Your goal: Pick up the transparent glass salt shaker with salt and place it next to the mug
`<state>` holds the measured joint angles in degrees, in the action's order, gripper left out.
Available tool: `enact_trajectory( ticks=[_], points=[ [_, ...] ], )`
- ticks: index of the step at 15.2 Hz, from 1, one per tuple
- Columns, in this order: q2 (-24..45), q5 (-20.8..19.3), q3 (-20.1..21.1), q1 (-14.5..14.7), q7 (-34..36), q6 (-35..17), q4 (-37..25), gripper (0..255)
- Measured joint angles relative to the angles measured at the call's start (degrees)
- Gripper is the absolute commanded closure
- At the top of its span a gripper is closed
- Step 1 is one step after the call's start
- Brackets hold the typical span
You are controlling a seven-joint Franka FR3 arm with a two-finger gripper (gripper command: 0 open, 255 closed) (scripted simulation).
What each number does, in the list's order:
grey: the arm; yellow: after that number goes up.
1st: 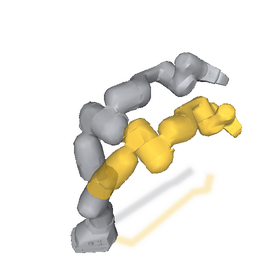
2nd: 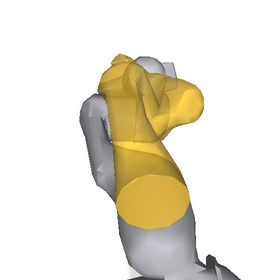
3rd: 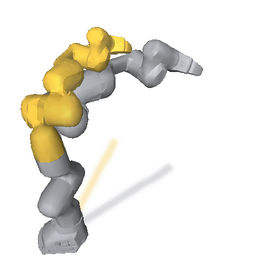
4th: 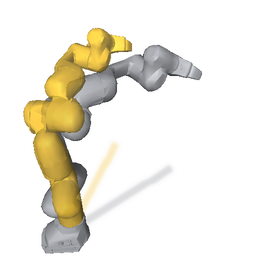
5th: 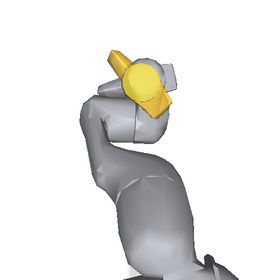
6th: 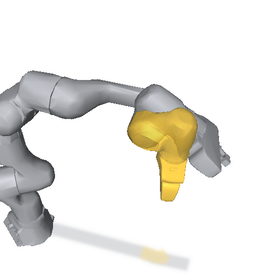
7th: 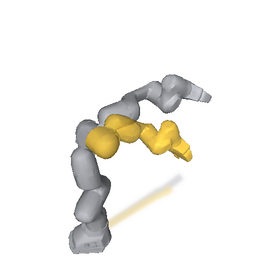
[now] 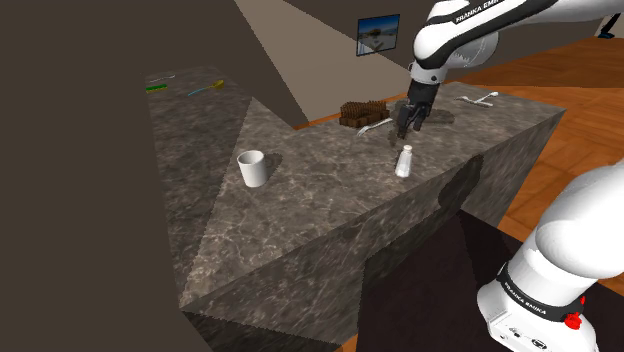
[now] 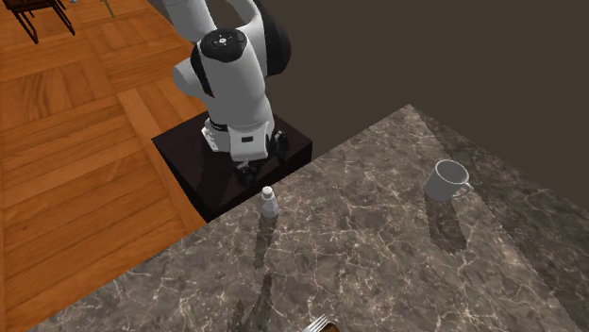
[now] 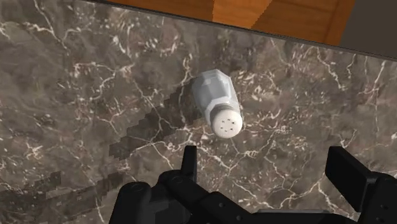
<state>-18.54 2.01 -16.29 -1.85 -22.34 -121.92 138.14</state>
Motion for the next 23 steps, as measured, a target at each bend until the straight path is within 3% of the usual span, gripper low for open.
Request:
enact_trajectory(
  ticks=[5, 10, 17, 18, 23],
  points=[
    [7.1, 3.1, -2.6, 0.4, -4.7, -4.6, -0.7, 0],
    [9.0, 4.2, -2.7, 0.7, -5.6, -8.4, 1.3, 0],
    [9.5, 4.5, -2.7, 0.8, -5.8, -9.1, 1.5, 0],
    [9.5, 4.5, -2.7, 0.8, -5.8, -9.1, 1.5, 255],
    [9.5, 4.5, -2.7, 0.8, -5.8, -9.1, 1.5, 255]
  ],
)
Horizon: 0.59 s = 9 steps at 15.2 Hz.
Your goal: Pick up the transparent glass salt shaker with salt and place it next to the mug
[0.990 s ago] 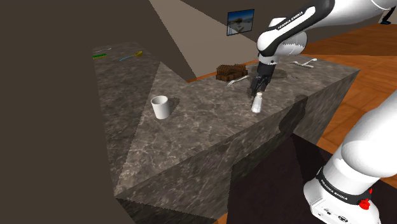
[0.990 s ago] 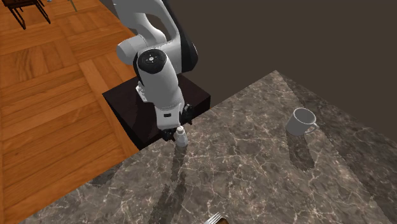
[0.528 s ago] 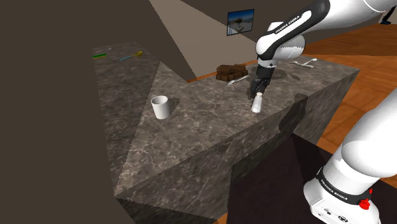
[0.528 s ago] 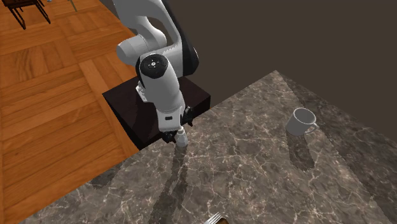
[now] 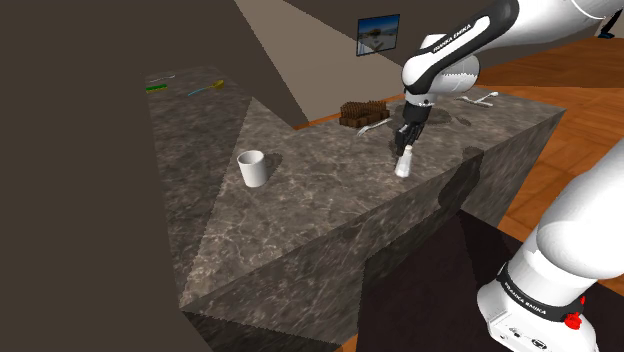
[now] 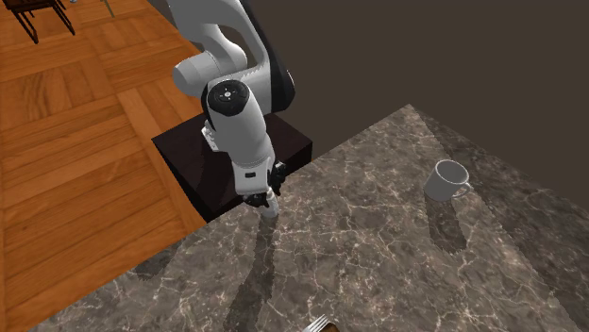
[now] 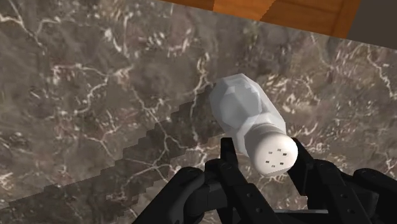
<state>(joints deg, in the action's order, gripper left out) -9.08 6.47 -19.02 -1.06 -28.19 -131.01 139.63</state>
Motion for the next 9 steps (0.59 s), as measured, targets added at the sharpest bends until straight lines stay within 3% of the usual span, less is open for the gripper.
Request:
enact_trajectory(
  ticks=[9],
  points=[
    [-1.5, -0.8, 0.2, -0.1, 0.9, 2.4, -1.0, 255]
  ],
)
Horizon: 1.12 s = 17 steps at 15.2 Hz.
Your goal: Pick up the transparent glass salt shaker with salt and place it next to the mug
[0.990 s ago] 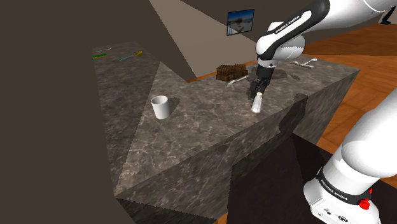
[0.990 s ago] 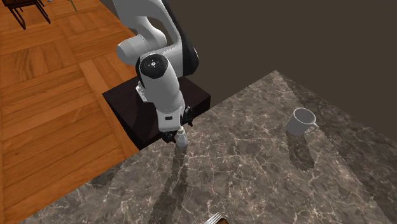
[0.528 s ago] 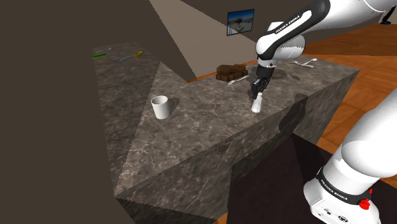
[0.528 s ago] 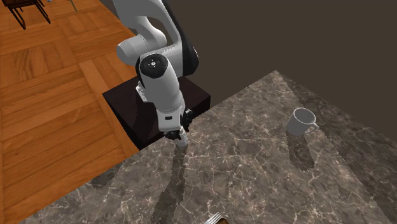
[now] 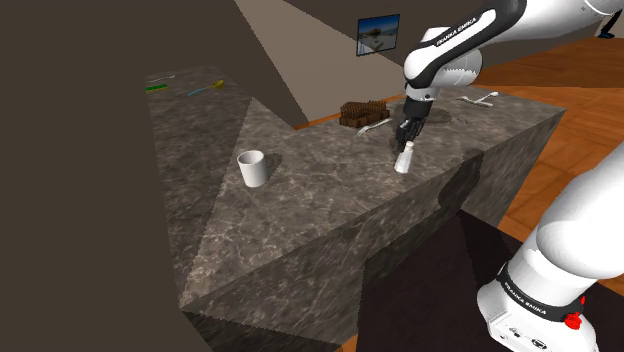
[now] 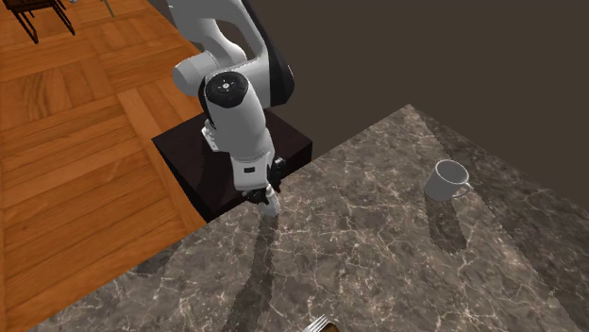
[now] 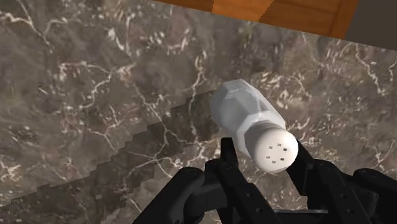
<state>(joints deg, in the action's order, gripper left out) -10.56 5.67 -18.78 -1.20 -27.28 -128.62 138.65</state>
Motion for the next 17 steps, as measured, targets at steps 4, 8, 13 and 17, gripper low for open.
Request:
enact_trajectory(
  ticks=[4, 8, 13, 17],
  points=[
    [-1.6, -0.8, 0.2, -0.2, 0.9, 3.1, -1.6, 255],
    [-3.2, -1.5, 0.5, -0.4, 1.6, 6.5, -3.6, 255],
    [-4.5, -2.0, 0.8, -0.4, 2.5, 10.2, -6.0, 255],
    [-5.6, -2.4, 1.1, -0.4, 3.2, 13.5, -8.2, 255]
  ],
)
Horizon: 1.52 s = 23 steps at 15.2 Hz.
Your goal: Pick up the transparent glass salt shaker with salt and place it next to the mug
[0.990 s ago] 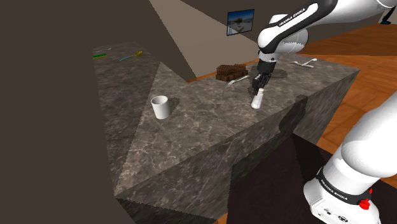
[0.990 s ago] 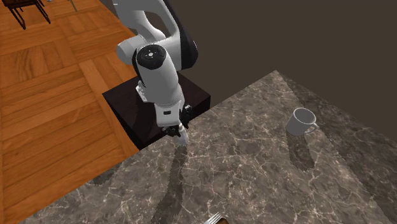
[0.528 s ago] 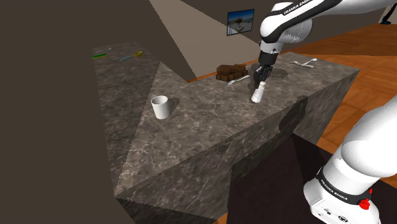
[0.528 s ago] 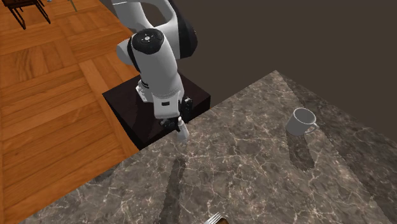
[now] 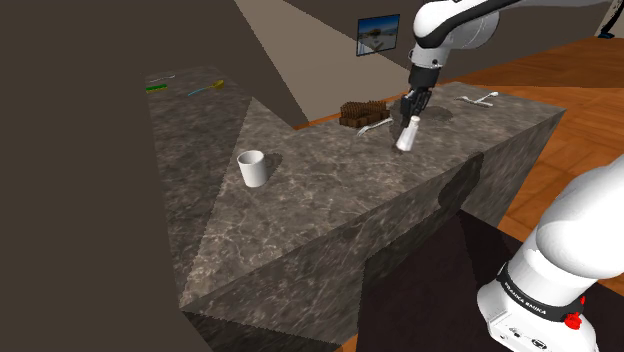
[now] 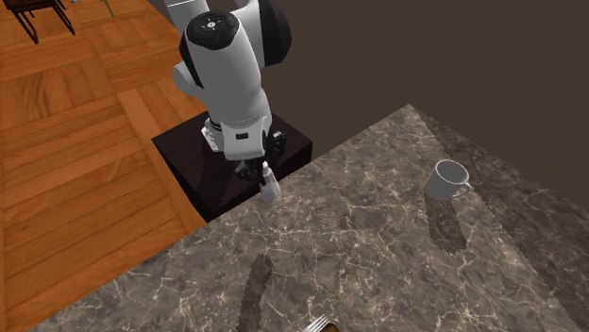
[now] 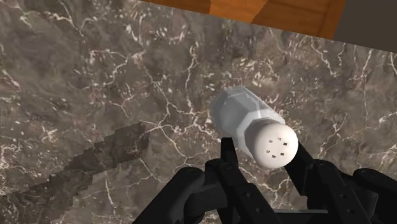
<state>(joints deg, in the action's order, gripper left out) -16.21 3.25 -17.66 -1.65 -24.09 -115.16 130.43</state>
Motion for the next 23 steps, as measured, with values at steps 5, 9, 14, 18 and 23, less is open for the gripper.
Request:
enact_trajectory(
  ticks=[5, 9, 14, 18, 23],
  points=[
    [-1.1, -0.4, 0.2, -0.1, 0.6, 3.8, -2.8, 255],
    [-1.5, -0.5, 0.4, 0.0, 1.0, 7.0, -5.6, 255],
    [-1.8, -0.6, 0.6, 0.0, 1.5, 10.6, -8.9, 255],
    [-2.0, 0.3, 3.6, 1.7, 5.7, 10.1, -8.6, 255],
    [-1.0, 1.7, 8.1, 4.5, 12.3, 9.3, -9.4, 255]
  ],
)
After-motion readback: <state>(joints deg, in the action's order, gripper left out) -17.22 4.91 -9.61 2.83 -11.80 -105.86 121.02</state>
